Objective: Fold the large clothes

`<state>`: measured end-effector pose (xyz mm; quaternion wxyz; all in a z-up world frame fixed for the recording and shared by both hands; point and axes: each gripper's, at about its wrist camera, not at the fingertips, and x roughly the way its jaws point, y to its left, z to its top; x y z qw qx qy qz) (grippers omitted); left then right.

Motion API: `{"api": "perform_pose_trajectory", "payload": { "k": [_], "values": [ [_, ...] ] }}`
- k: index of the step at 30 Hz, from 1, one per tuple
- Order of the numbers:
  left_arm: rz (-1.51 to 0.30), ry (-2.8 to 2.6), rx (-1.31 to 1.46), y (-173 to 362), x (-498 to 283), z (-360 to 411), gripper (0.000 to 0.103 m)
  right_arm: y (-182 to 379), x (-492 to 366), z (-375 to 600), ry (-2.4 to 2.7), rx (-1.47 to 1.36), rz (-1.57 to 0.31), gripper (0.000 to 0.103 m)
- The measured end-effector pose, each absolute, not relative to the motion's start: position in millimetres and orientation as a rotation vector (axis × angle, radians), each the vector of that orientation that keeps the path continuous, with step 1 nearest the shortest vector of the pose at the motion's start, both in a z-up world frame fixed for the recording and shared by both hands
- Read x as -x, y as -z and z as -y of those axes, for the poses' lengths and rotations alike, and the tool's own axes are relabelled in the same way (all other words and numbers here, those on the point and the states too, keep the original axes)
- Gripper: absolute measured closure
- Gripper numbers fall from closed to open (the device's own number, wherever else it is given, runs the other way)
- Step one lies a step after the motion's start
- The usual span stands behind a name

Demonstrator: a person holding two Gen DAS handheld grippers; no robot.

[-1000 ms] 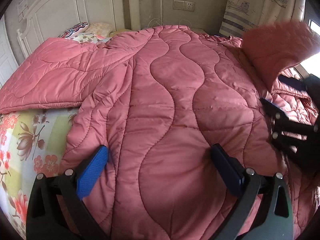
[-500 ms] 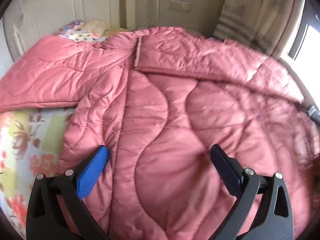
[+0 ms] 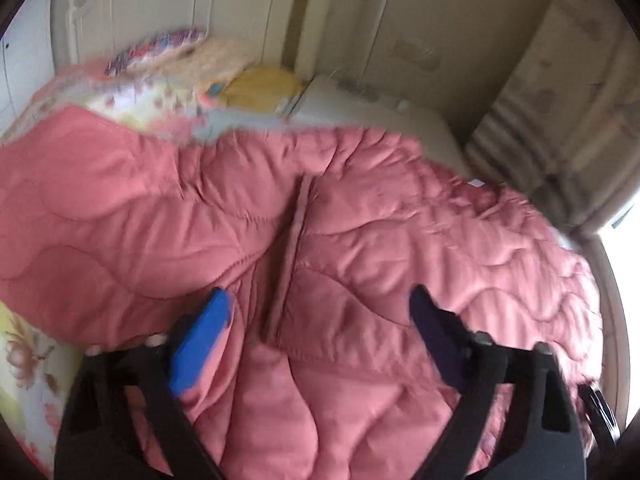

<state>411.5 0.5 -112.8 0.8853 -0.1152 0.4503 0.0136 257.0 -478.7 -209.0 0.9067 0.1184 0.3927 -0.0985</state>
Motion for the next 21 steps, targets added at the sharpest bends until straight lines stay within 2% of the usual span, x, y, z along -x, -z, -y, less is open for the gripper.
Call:
{"api": "perform_pose_trajectory", "payload": {
  "k": [1,2,3,4,9,10,14,15,17,19,20,21],
  "values": [
    [-0.968,-0.054,0.223,125.0,-417.5,1.2,0.047,208.9,-258.0,479.2,0.203,-0.248,-0.812,0.025],
    [-0.944,-0.068,0.2,125.3,-414.4,2.8,0.054,209.6,-258.3,480.2,0.203,-0.251,-0.813,0.024],
    [-0.921,-0.075,0.17,123.2,-410.0,5.3,0.08,210.2,-259.2,481.2,0.204,-0.252,-0.815,0.024],
    [-0.916,-0.072,0.157,121.0,-406.0,5.9,0.096,210.6,-259.8,481.5,0.204,-0.252,-0.817,0.024],
    [-0.852,-0.062,0.275,102.2,-379.3,-19.9,0.099,212.2,-262.1,481.2,0.209,-0.248,-0.829,0.024],
    [-0.863,-0.069,0.28,103.0,-376.5,-24.3,0.103,212.1,-262.0,480.7,0.211,-0.246,-0.829,0.023],
    [-0.913,-0.076,0.267,116.7,-366.7,-30.5,0.103,212.9,-263.6,480.8,0.222,-0.239,-0.834,0.022],
    [-0.903,-0.087,0.248,117.1,-364.1,-30.4,0.098,213.3,-264.2,480.7,0.224,-0.238,-0.836,0.021],
    [-0.822,-0.136,0.225,105.4,-353.6,-27.0,0.078,213.4,-265.6,479.4,0.226,-0.236,-0.836,0.021],
    [-0.701,-0.137,0.235,84.3,-340.0,-21.6,0.014,213.2,-264.7,479.5,0.227,-0.236,-0.835,0.021],
    [-0.605,-0.122,0.223,68.2,-332.6,-12.0,0.009,213.2,-264.7,479.3,0.227,-0.235,-0.836,0.021],
    [-0.555,-0.101,0.191,58.4,-330.9,-1.2,0.009,213.3,-264.5,479.3,0.226,-0.235,-0.836,0.021]
  ]
}}
